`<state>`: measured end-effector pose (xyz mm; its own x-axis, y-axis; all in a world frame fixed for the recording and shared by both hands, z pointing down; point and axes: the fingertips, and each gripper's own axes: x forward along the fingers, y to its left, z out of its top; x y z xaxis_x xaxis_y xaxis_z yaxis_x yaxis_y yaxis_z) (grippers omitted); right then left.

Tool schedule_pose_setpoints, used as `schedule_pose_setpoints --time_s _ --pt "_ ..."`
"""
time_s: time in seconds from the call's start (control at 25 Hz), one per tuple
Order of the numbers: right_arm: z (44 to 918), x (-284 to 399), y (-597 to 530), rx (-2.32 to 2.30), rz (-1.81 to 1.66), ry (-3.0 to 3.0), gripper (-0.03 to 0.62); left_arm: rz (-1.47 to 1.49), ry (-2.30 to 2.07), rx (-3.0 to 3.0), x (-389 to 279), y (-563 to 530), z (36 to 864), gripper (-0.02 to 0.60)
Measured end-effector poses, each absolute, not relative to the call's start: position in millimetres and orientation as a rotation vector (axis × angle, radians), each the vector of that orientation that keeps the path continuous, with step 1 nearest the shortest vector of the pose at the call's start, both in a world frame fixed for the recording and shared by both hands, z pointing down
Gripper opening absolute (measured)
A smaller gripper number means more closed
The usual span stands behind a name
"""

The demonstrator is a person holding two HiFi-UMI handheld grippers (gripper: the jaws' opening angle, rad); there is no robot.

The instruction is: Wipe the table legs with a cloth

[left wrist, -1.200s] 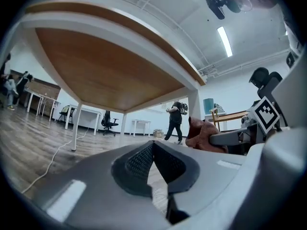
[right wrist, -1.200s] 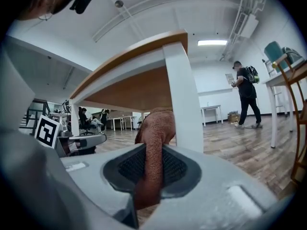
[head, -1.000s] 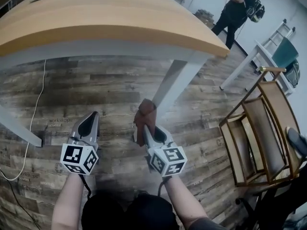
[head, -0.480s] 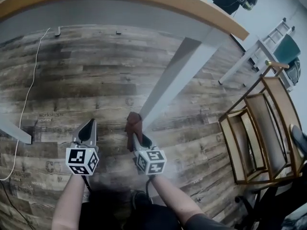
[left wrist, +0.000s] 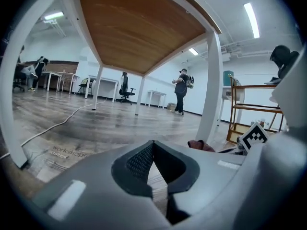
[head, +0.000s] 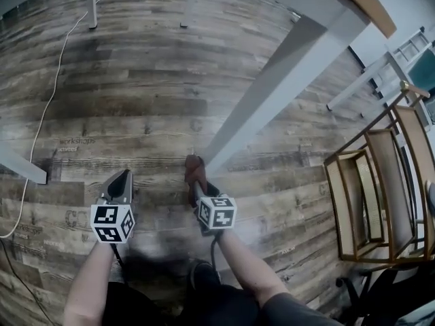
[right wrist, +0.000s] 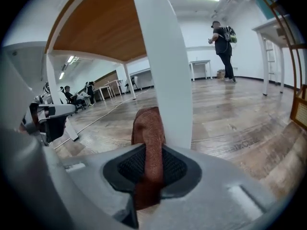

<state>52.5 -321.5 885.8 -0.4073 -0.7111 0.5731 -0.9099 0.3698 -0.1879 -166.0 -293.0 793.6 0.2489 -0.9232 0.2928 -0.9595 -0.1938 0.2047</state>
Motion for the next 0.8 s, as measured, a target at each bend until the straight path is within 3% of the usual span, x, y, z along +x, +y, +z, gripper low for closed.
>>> schedule_pose_setpoints --time_s 0.44,0.8 --pt "908.6 39.7 -310.7 1.243 0.609 -2.197 0.063 0.198 -1.706 2.231 -168.2 -293.7 802.0 0.018" --pt "706.0 40.3 -277.0 1.170 0.062 -2.565 0.063 0.130 -1.798 2.482 -172.1 -332.7 677.0 0.018"
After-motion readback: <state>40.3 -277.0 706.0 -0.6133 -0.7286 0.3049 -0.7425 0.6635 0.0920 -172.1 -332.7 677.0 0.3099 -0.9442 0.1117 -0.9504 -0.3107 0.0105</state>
